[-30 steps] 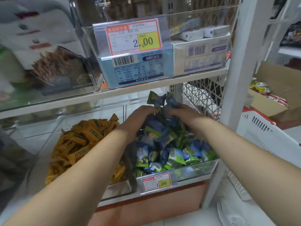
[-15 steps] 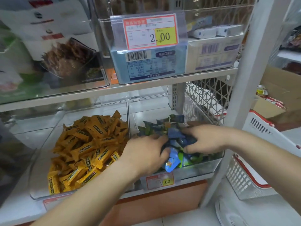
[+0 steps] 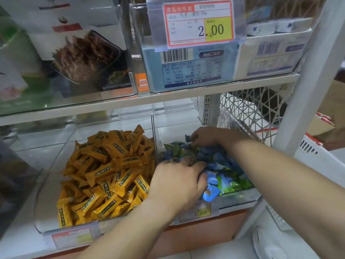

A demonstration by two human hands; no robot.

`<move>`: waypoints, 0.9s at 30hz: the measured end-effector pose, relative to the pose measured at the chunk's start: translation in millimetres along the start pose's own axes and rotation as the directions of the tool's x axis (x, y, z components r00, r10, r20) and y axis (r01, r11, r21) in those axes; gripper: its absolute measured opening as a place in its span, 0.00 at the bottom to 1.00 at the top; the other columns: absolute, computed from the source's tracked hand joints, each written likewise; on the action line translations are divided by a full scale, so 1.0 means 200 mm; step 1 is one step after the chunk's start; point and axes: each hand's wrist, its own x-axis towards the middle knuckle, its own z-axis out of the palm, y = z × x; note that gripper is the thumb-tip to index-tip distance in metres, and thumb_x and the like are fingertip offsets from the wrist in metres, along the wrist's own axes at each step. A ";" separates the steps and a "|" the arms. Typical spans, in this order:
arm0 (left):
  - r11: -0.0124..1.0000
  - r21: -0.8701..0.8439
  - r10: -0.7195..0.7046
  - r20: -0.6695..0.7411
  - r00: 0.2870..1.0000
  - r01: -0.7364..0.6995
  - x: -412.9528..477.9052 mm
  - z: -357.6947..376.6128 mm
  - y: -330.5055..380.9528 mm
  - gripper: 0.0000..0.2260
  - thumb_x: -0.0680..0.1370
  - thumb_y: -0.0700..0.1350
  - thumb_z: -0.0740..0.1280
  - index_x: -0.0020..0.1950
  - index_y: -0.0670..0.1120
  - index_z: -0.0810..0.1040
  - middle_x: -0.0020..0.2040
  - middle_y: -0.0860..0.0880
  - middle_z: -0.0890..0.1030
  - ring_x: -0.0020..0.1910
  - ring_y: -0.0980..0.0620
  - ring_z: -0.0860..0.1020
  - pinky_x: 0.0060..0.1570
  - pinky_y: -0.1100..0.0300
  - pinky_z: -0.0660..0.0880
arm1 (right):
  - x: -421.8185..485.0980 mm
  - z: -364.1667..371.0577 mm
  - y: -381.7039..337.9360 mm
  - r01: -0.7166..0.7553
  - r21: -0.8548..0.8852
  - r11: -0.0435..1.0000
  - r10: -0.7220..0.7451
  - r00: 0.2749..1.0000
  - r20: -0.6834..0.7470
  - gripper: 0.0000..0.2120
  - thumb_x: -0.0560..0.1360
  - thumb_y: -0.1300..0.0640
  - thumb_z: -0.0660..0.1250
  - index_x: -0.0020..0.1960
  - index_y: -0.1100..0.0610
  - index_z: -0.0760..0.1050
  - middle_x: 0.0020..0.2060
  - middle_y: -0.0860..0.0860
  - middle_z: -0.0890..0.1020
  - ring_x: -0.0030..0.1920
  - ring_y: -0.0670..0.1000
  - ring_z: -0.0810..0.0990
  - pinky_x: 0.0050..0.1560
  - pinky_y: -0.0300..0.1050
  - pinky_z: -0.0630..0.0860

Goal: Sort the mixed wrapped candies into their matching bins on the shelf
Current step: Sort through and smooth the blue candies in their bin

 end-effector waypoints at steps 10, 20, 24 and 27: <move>0.996 0.010 -0.085 -0.060 0.995 0.086 0.05 -0.01 -0.01 0.18 0.79 0.60 0.53 0.60 0.58 0.77 0.49 0.52 0.81 0.43 0.45 0.81 0.35 0.55 0.66 | -0.18 -0.08 0.00 0.095 0.396 0.913 0.054 0.935 -0.350 0.11 0.73 0.46 0.75 0.52 0.48 0.80 0.51 0.48 0.83 0.43 0.43 0.80 0.41 0.36 0.73; 0.860 -0.508 -0.127 -0.276 0.953 -0.032 0.02 -0.28 -0.03 0.17 0.79 0.48 0.68 0.67 0.53 0.73 0.58 0.50 0.80 0.57 0.48 0.78 0.54 0.49 0.76 | -0.84 -0.02 -0.18 0.325 0.897 0.299 0.043 0.935 -0.353 0.10 0.74 0.66 0.73 0.54 0.59 0.82 0.47 0.56 0.87 0.48 0.52 0.86 0.47 0.41 0.81; 0.898 -0.433 -0.227 -0.317 0.921 0.072 -0.12 -0.36 -0.18 0.09 0.78 0.53 0.69 0.57 0.55 0.77 0.49 0.57 0.82 0.47 0.54 0.79 0.44 0.53 0.79 | -0.94 0.05 -0.10 0.237 0.577 0.781 0.142 0.834 -0.533 0.12 0.74 0.54 0.74 0.57 0.51 0.81 0.51 0.43 0.84 0.51 0.42 0.82 0.55 0.41 0.77; 0.908 -0.259 -0.390 -0.243 0.888 0.328 -0.25 -0.41 -0.38 0.11 0.78 0.55 0.67 0.59 0.55 0.79 0.48 0.51 0.84 0.47 0.47 0.81 0.40 0.53 0.77 | -0.99 0.13 -0.01 0.069 0.401 0.914 0.164 0.839 -0.519 0.21 0.75 0.49 0.71 0.67 0.53 0.76 0.62 0.50 0.79 0.62 0.50 0.77 0.60 0.42 0.70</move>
